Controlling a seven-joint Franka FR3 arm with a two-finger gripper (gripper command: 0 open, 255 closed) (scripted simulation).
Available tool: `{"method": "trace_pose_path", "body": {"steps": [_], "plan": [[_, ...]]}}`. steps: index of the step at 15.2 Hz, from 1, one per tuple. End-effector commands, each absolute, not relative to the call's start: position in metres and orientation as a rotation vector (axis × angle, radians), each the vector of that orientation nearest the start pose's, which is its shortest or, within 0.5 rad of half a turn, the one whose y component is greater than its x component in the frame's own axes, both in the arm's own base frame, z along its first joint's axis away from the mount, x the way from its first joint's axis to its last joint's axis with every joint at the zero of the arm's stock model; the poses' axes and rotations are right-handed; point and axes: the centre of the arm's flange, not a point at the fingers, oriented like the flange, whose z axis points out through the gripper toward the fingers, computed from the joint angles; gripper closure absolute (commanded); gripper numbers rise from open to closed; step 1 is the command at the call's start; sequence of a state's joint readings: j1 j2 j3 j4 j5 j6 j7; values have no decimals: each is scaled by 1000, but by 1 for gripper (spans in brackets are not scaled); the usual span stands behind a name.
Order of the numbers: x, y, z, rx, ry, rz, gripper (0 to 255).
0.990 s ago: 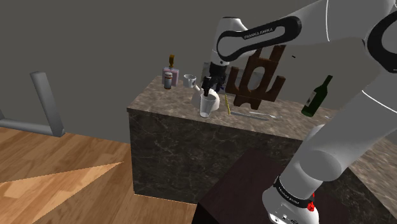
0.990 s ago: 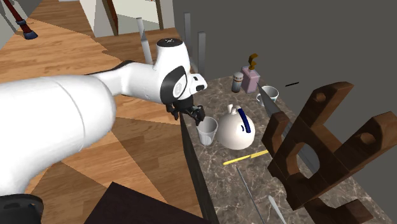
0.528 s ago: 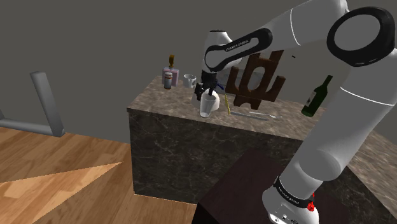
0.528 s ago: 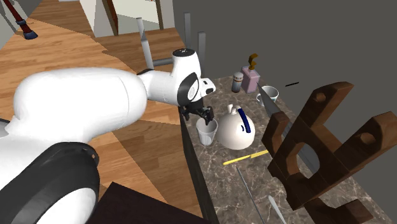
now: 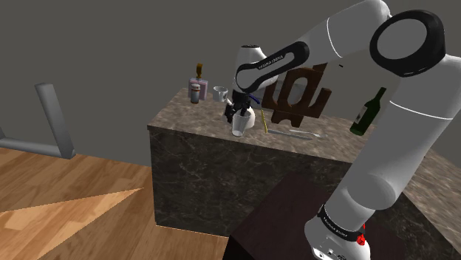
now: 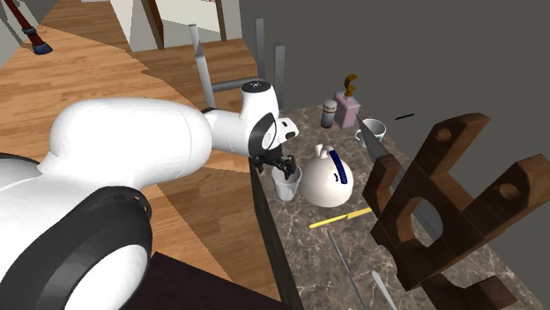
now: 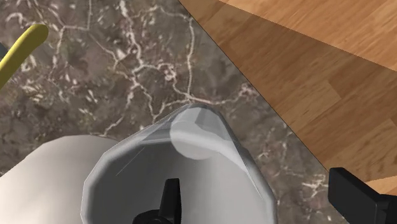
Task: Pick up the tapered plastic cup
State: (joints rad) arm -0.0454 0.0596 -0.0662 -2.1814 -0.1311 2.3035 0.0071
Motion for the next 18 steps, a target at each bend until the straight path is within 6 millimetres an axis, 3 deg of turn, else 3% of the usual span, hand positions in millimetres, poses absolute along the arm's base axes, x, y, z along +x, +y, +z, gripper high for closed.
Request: {"method": "trace_pose_path", "body": {"steps": [1, 10, 18], "plan": [[544, -63, 367, -3247, 55, -93, 255], [544, -63, 367, -3247, 55, -93, 255], [544, -63, 409, -3247, 55, -93, 255]]}}
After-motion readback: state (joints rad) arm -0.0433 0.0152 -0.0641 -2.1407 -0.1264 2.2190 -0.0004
